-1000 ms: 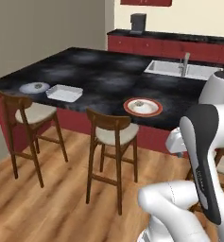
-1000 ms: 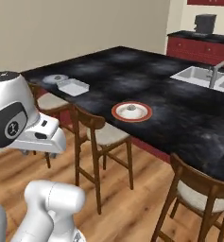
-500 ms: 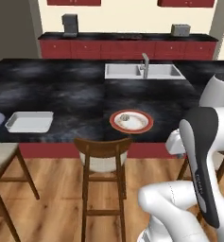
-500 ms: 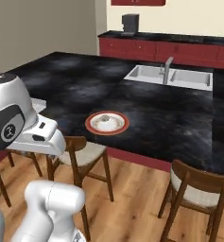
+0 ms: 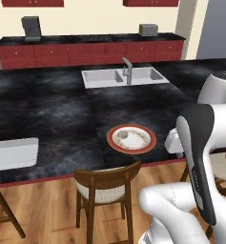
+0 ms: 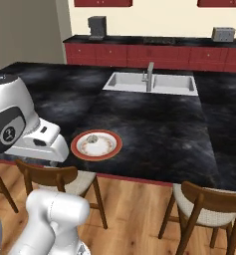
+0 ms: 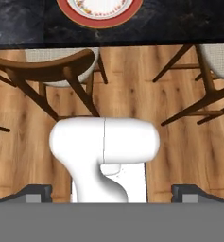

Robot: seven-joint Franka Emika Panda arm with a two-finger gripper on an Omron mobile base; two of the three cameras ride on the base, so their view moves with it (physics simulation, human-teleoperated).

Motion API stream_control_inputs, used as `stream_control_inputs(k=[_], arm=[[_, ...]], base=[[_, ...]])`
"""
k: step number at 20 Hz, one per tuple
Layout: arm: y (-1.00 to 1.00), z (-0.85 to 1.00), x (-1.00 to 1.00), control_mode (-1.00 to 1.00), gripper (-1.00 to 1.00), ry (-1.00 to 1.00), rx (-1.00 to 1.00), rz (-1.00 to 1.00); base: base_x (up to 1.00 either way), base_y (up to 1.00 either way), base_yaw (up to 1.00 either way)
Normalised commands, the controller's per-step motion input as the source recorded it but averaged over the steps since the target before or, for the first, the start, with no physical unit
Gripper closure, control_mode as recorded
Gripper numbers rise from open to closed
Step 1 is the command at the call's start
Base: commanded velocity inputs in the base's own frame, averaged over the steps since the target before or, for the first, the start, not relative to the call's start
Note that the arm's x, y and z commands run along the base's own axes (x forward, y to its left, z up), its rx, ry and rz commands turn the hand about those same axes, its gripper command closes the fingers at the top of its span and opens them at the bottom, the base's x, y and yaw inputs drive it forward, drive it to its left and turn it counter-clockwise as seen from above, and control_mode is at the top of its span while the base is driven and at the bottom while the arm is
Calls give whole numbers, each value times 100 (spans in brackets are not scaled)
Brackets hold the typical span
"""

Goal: Place two dumplings into each of the tupperware containers and then place the containers in the fridge.

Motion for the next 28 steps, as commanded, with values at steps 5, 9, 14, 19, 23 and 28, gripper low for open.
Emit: stream_control_inputs(k=[5,9,14,19,23,28], arm=[[0,0,0,100,-100,0,0,0],[0,0,0,100,-100,0,0,0],[0,0,0,100,-100,0,0,0],[38,-20,100,-100,-100,1,0,0],[15,-25,100,-100,-100,1,1,0],[2,-44,100,-100,-100,0,4,0]], base=[[49,21,-18],[61,23,-15],[98,6,-1],[0,0,0],[0,0,0],[0,0,0]])
